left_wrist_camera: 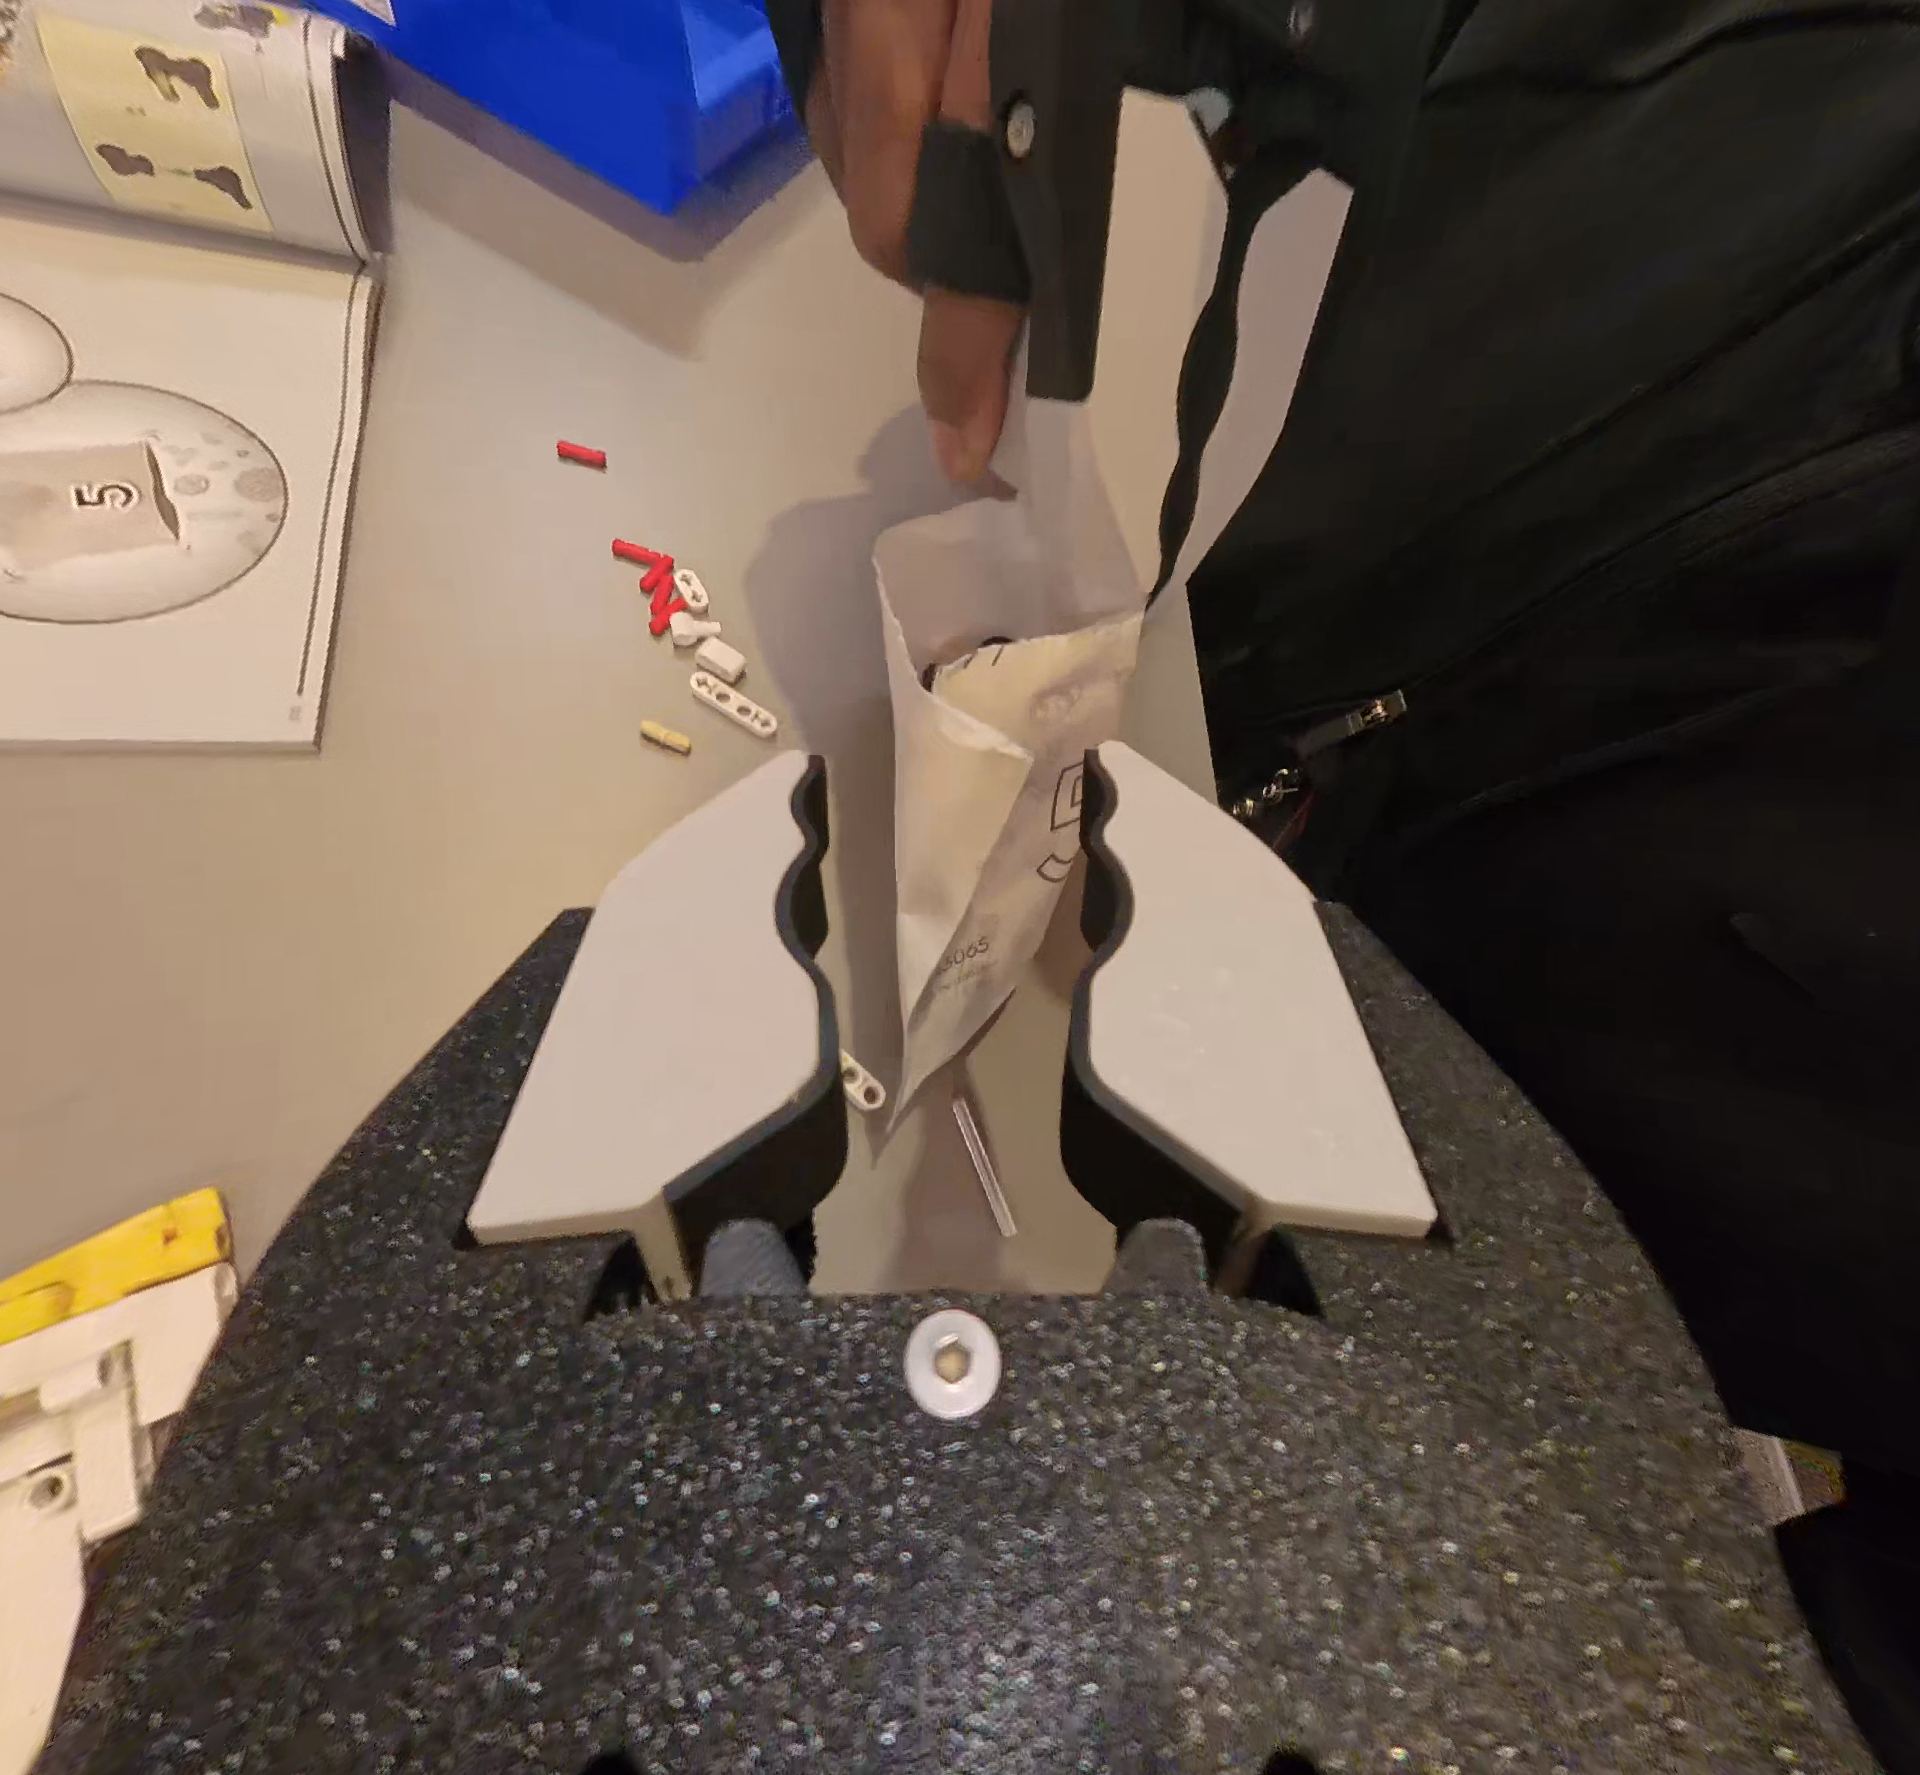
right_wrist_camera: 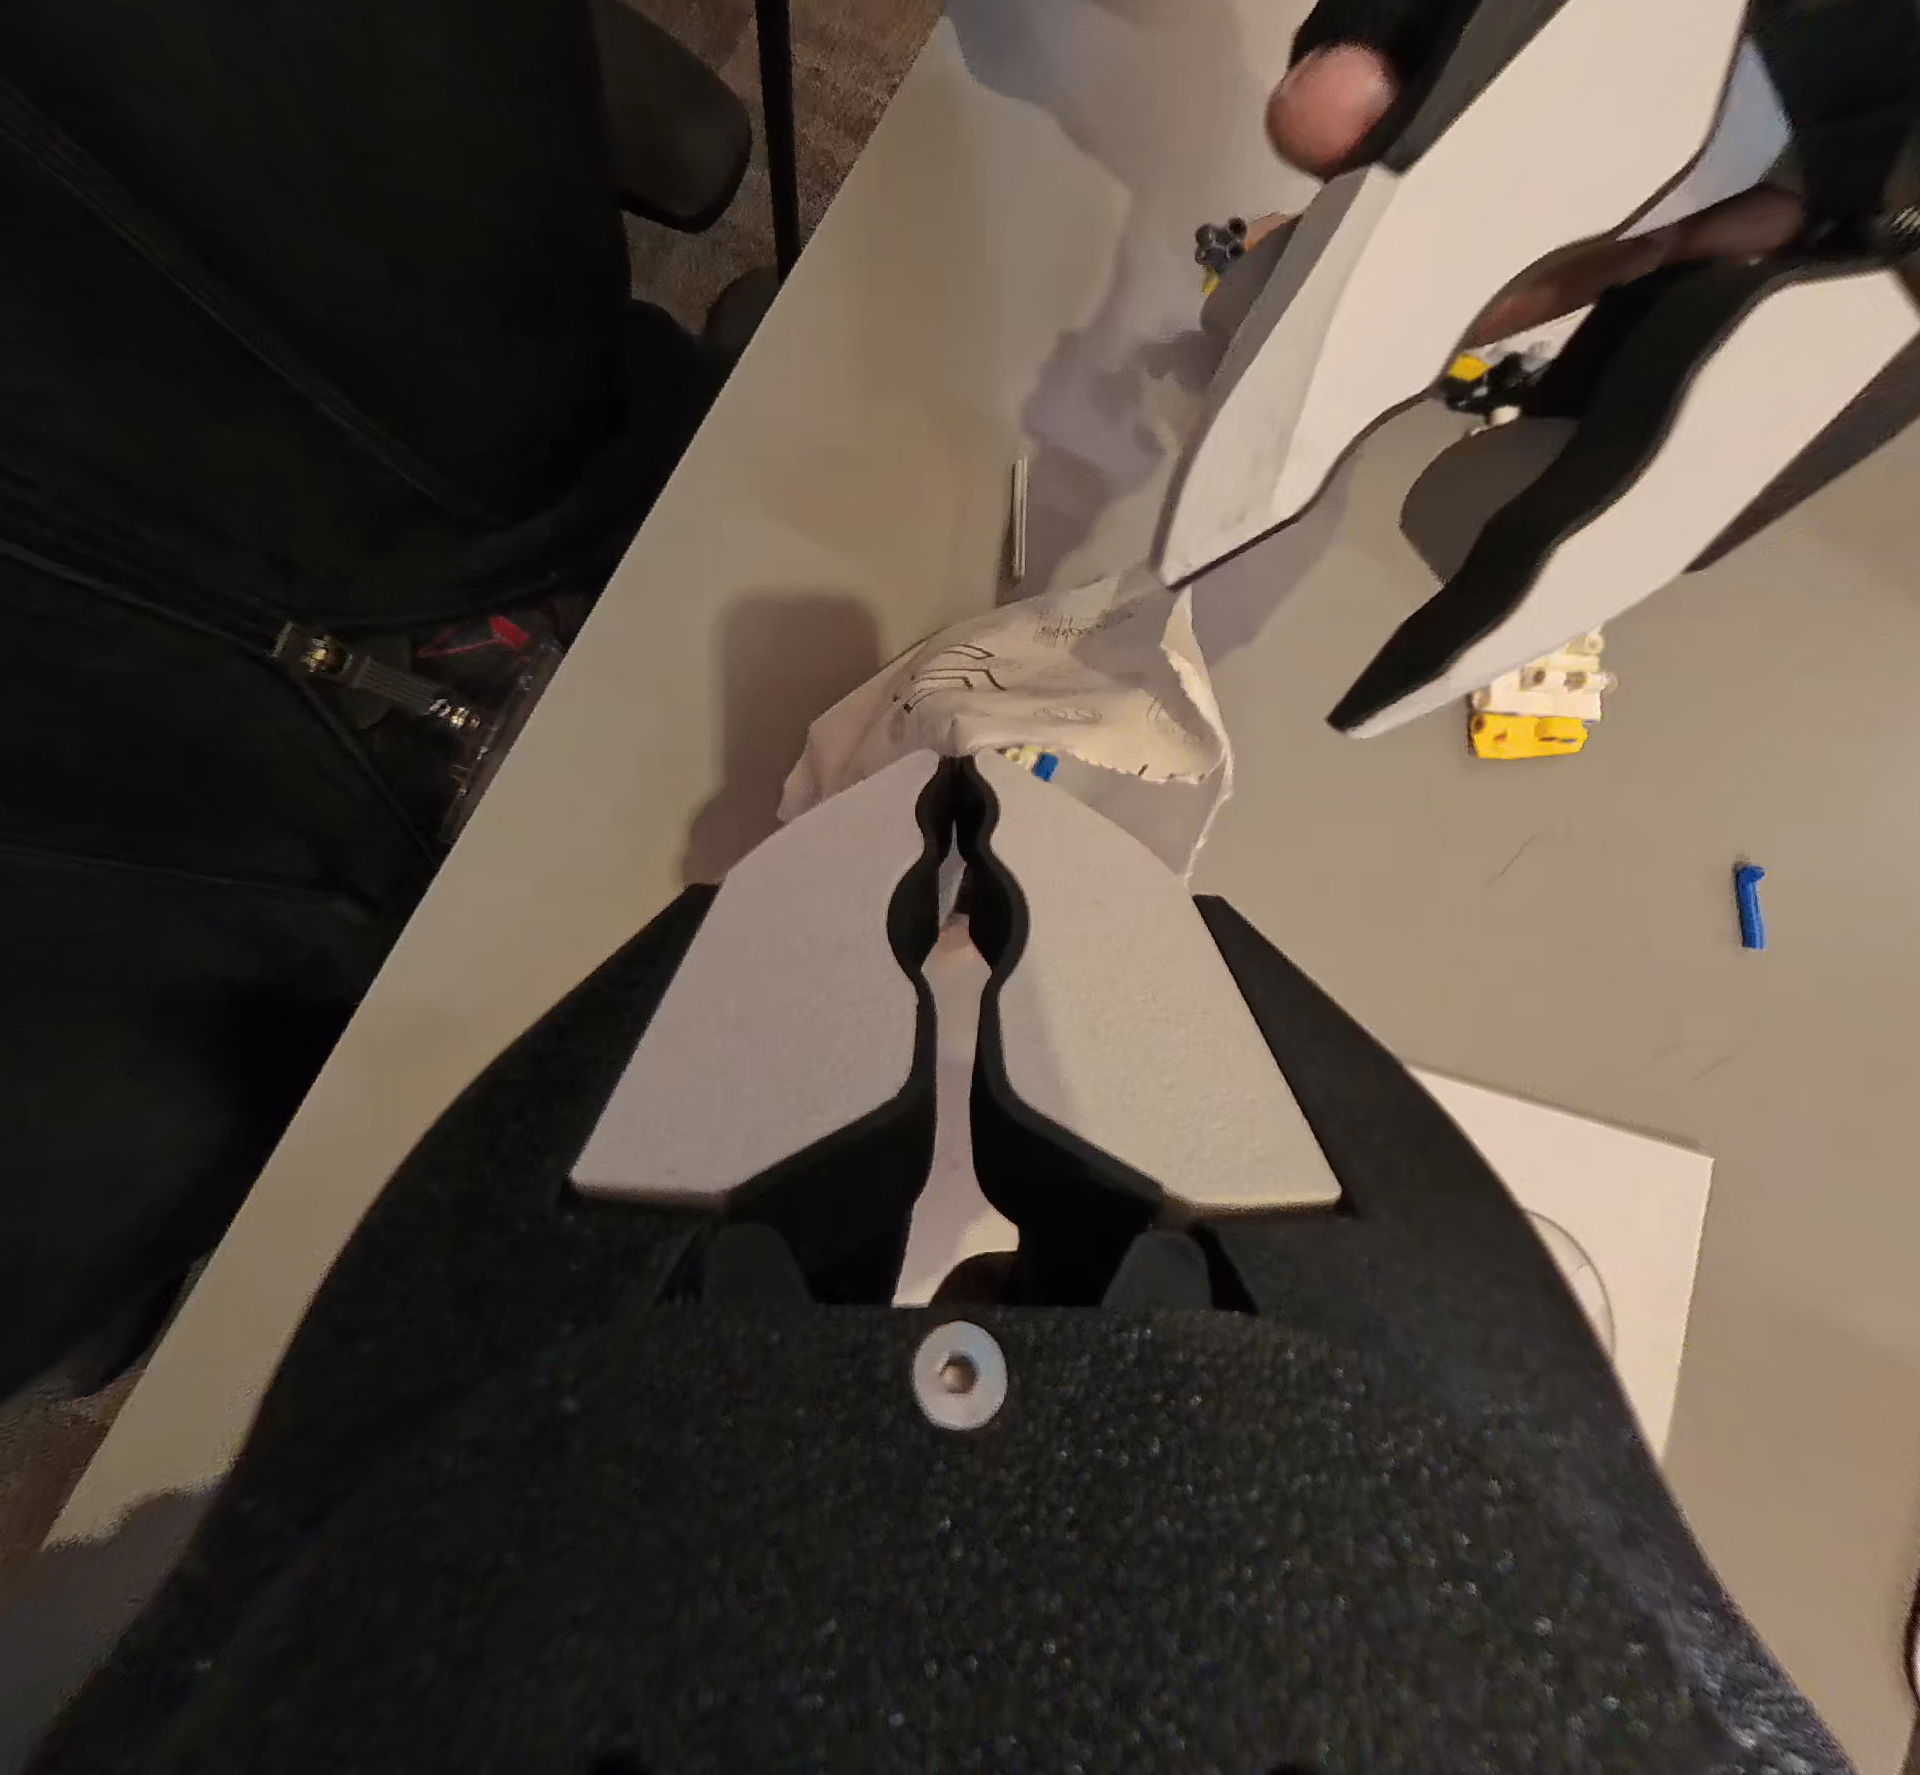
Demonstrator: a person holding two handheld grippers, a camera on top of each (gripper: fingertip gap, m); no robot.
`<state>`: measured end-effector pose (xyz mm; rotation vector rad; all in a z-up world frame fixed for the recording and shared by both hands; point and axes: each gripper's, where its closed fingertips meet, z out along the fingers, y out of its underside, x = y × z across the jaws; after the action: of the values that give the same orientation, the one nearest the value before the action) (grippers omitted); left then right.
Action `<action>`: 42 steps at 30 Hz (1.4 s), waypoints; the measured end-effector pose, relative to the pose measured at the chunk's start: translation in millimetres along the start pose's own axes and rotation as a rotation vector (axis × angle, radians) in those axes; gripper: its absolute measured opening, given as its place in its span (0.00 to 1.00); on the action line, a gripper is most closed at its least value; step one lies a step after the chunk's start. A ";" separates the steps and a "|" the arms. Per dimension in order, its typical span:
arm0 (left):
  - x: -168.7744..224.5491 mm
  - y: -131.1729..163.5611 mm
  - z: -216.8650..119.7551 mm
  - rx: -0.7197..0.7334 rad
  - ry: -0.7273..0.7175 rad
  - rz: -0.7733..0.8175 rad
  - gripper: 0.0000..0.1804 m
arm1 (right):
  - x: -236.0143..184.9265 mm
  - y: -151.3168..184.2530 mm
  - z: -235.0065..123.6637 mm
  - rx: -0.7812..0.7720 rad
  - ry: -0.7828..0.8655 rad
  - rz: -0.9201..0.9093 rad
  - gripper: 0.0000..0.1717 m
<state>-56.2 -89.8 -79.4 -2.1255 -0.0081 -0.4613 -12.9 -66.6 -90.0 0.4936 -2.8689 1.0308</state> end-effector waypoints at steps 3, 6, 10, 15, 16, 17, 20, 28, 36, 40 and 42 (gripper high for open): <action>6.8 13.5 3.6 -0.033 0.005 0.027 0.26 | 4.3 -5.6 2.1 -0.004 0.003 -0.015 0.00; 1.2 24.0 6.0 -0.065 -0.093 0.073 0.21 | 7.3 -10.5 2.8 -0.002 0.008 -0.025 0.00; 1.6 24.1 -2.0 -0.009 -0.191 0.068 0.13 | 10.4 -14.6 3.4 0.004 0.017 -0.030 0.00; 13.9 31.1 -20.4 0.114 -0.305 0.055 0.09 | 11.5 -22.5 5.4 0.045 0.030 -0.034 0.00; 16.6 32.7 -22.7 0.140 -0.323 0.051 0.08 | 11.5 -24.5 7.0 0.054 0.030 -0.036 0.00; 18.3 34.1 -24.2 0.164 -0.341 0.045 0.07 | 11.3 -26.8 8.8 0.063 0.028 -0.039 0.00; 20.0 39.7 -28.9 0.216 -0.406 0.019 0.06 | 11.3 -35.1 14.5 0.088 0.026 -0.050 0.00; 39.1 56.8 -56.8 0.425 -0.495 -0.062 0.00 | 17.6 -52.5 21.1 0.181 0.070 -0.019 0.04; 67.0 73.8 -85.4 0.611 -0.558 -0.059 0.00 | 32.6 -45.1 6.5 0.252 0.100 0.051 0.10; 85.4 87.7 -110.3 0.675 -0.582 -0.061 0.00 | 35.6 -30.9 24.6 0.218 0.066 0.119 0.10; 91.6 98.0 -120.2 0.683 -0.592 -0.070 0.00 | 32.0 -22.2 46.6 0.154 0.036 0.123 0.12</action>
<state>7.9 -257.8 -68.2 -1.5126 -0.5071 0.1430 -33.6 -121.0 -107.6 0.3052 -2.8324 1.2731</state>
